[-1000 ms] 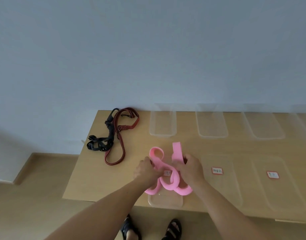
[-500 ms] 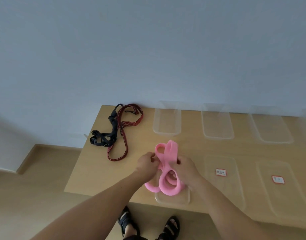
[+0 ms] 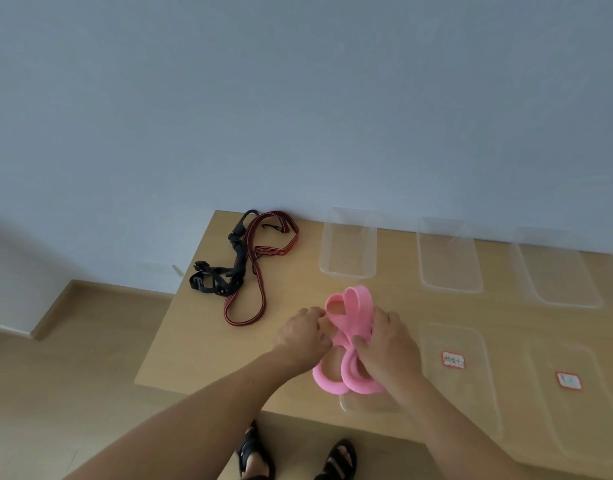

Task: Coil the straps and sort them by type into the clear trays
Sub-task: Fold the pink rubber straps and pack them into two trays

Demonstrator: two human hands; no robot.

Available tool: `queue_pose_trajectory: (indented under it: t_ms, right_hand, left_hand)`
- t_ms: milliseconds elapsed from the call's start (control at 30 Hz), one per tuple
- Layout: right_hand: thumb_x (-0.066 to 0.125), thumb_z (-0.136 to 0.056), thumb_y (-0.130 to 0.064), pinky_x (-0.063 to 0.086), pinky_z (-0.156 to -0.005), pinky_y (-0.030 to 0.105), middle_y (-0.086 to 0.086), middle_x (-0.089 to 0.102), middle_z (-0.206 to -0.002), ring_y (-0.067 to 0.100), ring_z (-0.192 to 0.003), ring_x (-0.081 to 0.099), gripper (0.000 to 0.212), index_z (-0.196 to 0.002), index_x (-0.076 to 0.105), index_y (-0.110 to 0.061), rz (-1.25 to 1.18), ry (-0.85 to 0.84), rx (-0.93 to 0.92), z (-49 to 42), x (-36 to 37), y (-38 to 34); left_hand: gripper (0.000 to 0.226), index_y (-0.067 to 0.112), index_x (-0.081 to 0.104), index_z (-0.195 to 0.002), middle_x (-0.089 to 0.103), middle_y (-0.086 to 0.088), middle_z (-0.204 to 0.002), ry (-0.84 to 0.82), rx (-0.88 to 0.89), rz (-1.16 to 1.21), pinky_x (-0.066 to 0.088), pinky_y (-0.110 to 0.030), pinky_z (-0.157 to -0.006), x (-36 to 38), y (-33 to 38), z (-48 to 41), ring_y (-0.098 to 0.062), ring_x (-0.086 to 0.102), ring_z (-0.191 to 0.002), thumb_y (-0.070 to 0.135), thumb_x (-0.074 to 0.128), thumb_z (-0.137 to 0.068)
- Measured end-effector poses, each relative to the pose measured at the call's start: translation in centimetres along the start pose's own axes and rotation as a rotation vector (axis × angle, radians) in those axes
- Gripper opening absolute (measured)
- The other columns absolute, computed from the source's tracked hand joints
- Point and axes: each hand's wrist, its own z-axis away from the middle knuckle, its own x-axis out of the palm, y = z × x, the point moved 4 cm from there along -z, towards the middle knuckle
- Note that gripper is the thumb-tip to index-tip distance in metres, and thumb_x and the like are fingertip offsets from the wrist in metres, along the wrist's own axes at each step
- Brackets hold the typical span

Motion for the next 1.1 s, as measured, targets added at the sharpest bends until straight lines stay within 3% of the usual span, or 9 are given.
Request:
queue_pose_trajectory:
  t_ms: [133,200,400,567,767,867,933,1033,1100]
  right_hand:
    - [0.060,-0.090,-0.043,0.047,-0.081,0.030,0.006,0.054,-0.118,0.023,-0.101,0.054,0.051,-0.128,0.050,-0.011,0.027,0.283,-0.120,-0.6,-3.2,-2.8]
    - [0.061,-0.089,-0.035,0.047,-0.086,0.034,0.004,0.055,-0.117,0.023,-0.103,0.053,0.043,-0.125,0.055,-0.013,-0.038,0.296,-0.254,-1.2,-3.5,-5.8]
    - [0.053,-0.093,-0.030,0.039,-0.080,0.027,0.001,0.057,-0.118,0.019,-0.104,0.055,0.035,-0.126,0.054,-0.017,-0.085,-0.188,-0.304,-5.2,0.9,-14.1]
    - [0.052,-0.091,-0.041,0.047,-0.083,0.035,0.004,0.056,-0.119,0.025,-0.105,0.058,0.041,-0.123,0.052,-0.015,-0.063,-0.264,-0.195,-8.2,4.9,-18.9]
    - [0.057,-0.087,-0.023,0.048,-0.072,0.031,-0.001,0.062,-0.104,0.022,-0.094,0.062,0.021,-0.108,0.057,-0.019,0.020,-0.272,-0.119,-10.2,7.7,-20.6]
    - [0.060,-0.083,-0.032,0.051,-0.077,0.034,-0.004,0.058,-0.101,0.020,-0.099,0.056,0.012,-0.092,0.066,-0.026,0.071,0.017,-0.255,-11.0,5.9,-21.1]
    - [0.068,-0.077,-0.035,0.047,-0.092,0.042,0.001,0.054,-0.123,0.026,-0.124,0.045,0.009,-0.079,0.067,-0.026,0.168,0.173,-0.373,-11.5,5.0,-21.6]
    - [0.063,-0.085,-0.038,0.023,-0.115,0.053,0.007,0.030,-0.156,0.031,-0.150,0.010,0.014,-0.084,0.063,-0.023,0.237,-0.061,-0.354,-12.8,6.3,-21.5]
    - [0.056,-0.090,-0.038,0.025,-0.112,0.052,0.006,0.039,-0.147,0.031,-0.143,0.025,0.017,-0.094,0.059,-0.021,0.299,-0.186,-0.297,-13.3,7.3,-21.4]
  left_hand:
    - [0.044,0.022,0.050,-0.136,0.056,0.004,-0.125,0.152,0.043,0.039,0.047,-0.028,-0.073,-4.3,-0.9,-0.9,-0.014,0.058,-0.093,0.031,0.054,-0.094]
    - [0.043,0.022,0.052,-0.135,0.055,0.003,-0.127,0.230,0.023,0.034,0.046,-0.028,-0.081,-7.0,-2.3,-1.6,-0.015,0.056,-0.106,0.030,0.053,-0.093]
    - [0.042,0.021,0.049,-0.136,0.049,-0.001,-0.135,0.256,-0.103,-0.049,0.041,-0.036,-0.095,-13.6,-8.6,-3.8,-0.022,0.042,-0.125,0.025,0.049,-0.094]
    - [0.057,0.017,0.039,-0.145,0.045,-0.004,-0.143,0.180,-0.104,-0.132,0.039,-0.038,-0.104,-15.6,-13.0,-5.9,-0.024,0.040,-0.130,0.031,0.054,-0.091]
    - [0.051,0.021,0.054,-0.113,0.054,0.001,-0.100,-0.002,0.057,-0.555,0.035,-0.041,-0.095,-14.8,-13.6,-9.2,-0.023,0.048,-0.104,0.057,0.057,-0.077]
    - [0.036,0.022,0.055,-0.097,0.047,0.003,-0.089,-0.067,0.108,-0.614,0.032,-0.044,-0.104,-14.7,-14.6,-9.6,-0.022,0.049,-0.098,0.054,0.057,-0.080]
    - [0.028,0.022,0.052,-0.085,0.051,0.005,-0.082,-0.020,0.110,-0.479,0.038,-0.039,-0.096,-15.9,-15.1,-10.1,-0.020,0.054,-0.086,0.050,0.052,-0.083]
    - [0.029,0.020,0.055,-0.077,0.054,0.005,-0.069,0.084,0.133,-0.224,0.037,-0.029,-0.062,-19.3,-14.9,-10.7,-0.015,0.052,-0.062,0.047,0.046,-0.076]
    - [0.018,0.024,0.053,-0.074,0.054,0.004,-0.072,0.141,0.156,-0.115,0.033,-0.026,-0.053,-21.4,-14.7,-11.0,-0.014,0.052,-0.060,0.041,0.048,-0.072]
